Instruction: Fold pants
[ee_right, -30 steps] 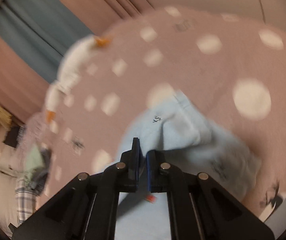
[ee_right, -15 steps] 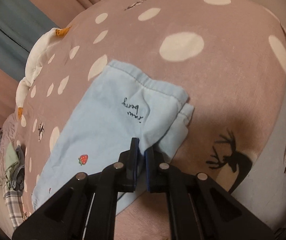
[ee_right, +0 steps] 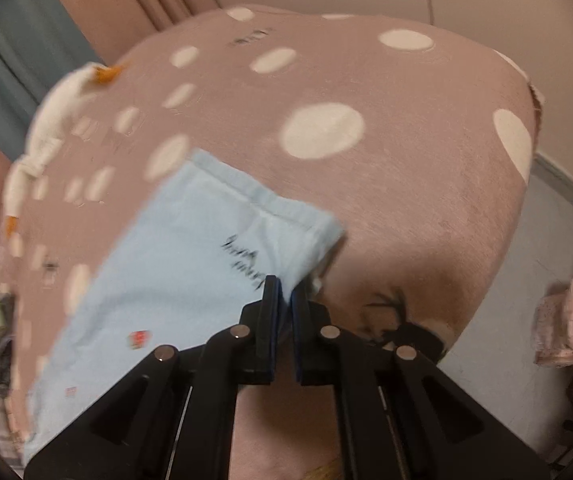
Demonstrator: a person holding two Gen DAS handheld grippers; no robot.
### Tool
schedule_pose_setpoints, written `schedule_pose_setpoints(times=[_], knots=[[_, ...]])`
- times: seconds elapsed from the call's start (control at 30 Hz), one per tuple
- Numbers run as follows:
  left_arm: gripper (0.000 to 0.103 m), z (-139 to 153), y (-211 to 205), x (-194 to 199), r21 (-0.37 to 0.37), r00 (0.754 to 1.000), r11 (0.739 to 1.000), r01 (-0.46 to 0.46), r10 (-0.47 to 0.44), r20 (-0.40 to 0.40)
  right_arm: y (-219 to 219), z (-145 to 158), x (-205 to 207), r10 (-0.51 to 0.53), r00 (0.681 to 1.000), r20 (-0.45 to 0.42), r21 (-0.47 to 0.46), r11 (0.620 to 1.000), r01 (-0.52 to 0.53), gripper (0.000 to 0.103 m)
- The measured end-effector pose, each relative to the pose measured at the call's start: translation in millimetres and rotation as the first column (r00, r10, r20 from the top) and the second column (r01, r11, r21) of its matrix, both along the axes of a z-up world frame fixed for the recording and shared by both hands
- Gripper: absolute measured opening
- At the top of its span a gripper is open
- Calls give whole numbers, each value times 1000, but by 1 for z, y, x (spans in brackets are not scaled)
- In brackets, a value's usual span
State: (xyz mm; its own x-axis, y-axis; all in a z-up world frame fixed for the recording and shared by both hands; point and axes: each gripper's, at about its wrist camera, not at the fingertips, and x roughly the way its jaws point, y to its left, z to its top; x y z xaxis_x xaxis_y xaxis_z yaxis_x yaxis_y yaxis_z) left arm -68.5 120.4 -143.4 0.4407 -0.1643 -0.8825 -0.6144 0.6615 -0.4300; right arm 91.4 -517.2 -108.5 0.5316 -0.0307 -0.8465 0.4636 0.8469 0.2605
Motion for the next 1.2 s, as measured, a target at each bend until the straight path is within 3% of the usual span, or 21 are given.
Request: schedule_pose_setpoints(times=[0.1,0.2,0.23,0.27,0.33,0.4,0.47,0.5,0.63,0.7,0.73,0.87,1.03,1.07,1.1,1.13,1.2], knots=[[14,1,-1,-1,15,1000,1000,-3,3,8,11,7,3,13,1000,-13,-75,997,-14,7],[13,14,-2,-6,13,999,1000,22,-23,36,27,24,6,44,998,-35,-164,985,-49,16],[20,19,-1,-9,18,999,999,26,-27,39,32,31,5,56,998,-24,-188,980,-59,22],[34,30,-1,-12,42,999,999,28,-30,42,41,40,4,76,997,1,-211,975,-74,25],[52,50,2,-19,108,997,994,24,-32,70,64,56,6,151,987,50,-225,965,-136,41],[56,75,11,-24,193,990,981,-10,-17,139,95,64,12,276,958,79,-185,948,-258,42],[66,83,20,-20,206,982,978,-20,-20,189,133,66,21,400,912,96,-138,912,-385,46],[66,81,26,-15,192,979,981,-22,-17,202,157,65,27,469,878,99,-114,881,-458,53],[66,48,43,18,116,982,993,-16,-6,187,255,56,40,693,715,91,-34,720,-693,53],[63,21,47,32,64,993,998,-21,13,120,305,51,43,785,614,86,11,615,-788,52],[54,13,46,32,50,994,999,-21,15,105,322,49,42,810,581,81,24,581,-814,52],[48,8,35,23,122,995,992,-13,0,102,393,35,45,893,450,23,40,449,-893,52],[47,5,32,15,142,994,990,4,-20,107,438,6,52,931,353,-91,43,358,-933,52],[47,4,34,14,138,994,990,1,-16,108,444,0,50,938,330,-110,34,335,-941,48],[47,3,33,15,139,994,990,0,-15,107,448,-3,49,946,303,-115,38,309,-950,22],[47,5,34,16,145,994,989,3,-18,104,451,-1,50,951,291,-99,51,297,-953,9],[47,5,35,16,161,995,987,10,-26,99,455,9,52,948,308,-85,2,309,-951,8]])
